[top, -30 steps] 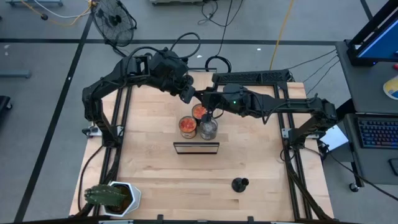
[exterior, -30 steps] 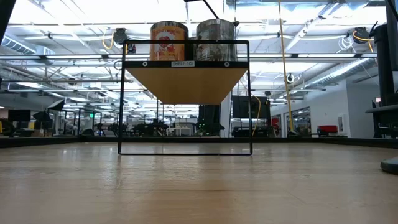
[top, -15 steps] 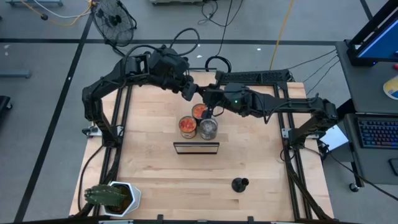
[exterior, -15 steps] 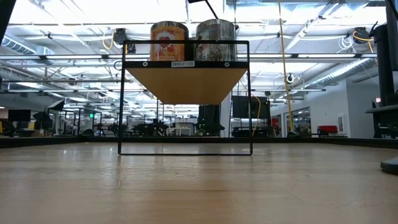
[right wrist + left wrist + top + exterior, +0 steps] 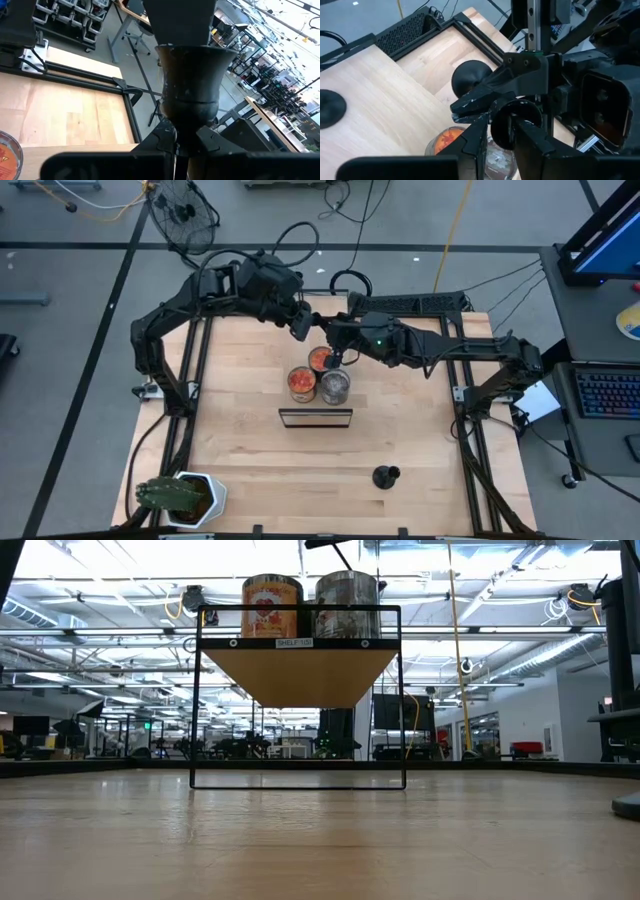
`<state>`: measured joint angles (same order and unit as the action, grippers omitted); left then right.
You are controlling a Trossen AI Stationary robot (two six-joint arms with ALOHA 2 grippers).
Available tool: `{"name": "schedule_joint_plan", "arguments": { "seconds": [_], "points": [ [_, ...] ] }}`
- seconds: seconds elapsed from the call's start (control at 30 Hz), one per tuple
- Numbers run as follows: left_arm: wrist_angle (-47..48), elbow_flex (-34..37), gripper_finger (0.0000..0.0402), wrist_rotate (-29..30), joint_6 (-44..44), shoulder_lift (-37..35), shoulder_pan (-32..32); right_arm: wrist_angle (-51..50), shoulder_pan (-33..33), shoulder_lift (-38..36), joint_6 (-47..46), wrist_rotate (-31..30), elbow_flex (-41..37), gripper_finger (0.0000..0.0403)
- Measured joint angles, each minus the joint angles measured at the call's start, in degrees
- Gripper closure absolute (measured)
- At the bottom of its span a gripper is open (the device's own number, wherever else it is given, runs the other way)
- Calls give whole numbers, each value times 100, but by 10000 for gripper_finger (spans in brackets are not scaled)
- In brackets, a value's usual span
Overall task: Pick & Place candle stick holders
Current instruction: Put the top black candle holder on the shelf
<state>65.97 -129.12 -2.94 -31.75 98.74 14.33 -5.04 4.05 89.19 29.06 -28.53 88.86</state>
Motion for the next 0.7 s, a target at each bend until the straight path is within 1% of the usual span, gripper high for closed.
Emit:
{"name": "schedule_joint_plan", "arguments": {
  "seconds": [0.2,0.33,0.47,0.57,0.7],
  "points": [
    [82,-2,314,8,59,-254,207,-51,0,-72,-10,-7,0,392],
    [78,-2,314,193,63,-429,312,-27,38,-121,-48,-46,1,392],
    [79,-2,314,337,341,-624,383,9,155,-186,-228,41,-6,392],
    [170,-4,314,414,771,-797,405,47,362,-215,-491,435,-2,392],
    [642,-9,314,892,1172,-917,398,143,755,-236,-871,1215,-2,392]
  ]
}}
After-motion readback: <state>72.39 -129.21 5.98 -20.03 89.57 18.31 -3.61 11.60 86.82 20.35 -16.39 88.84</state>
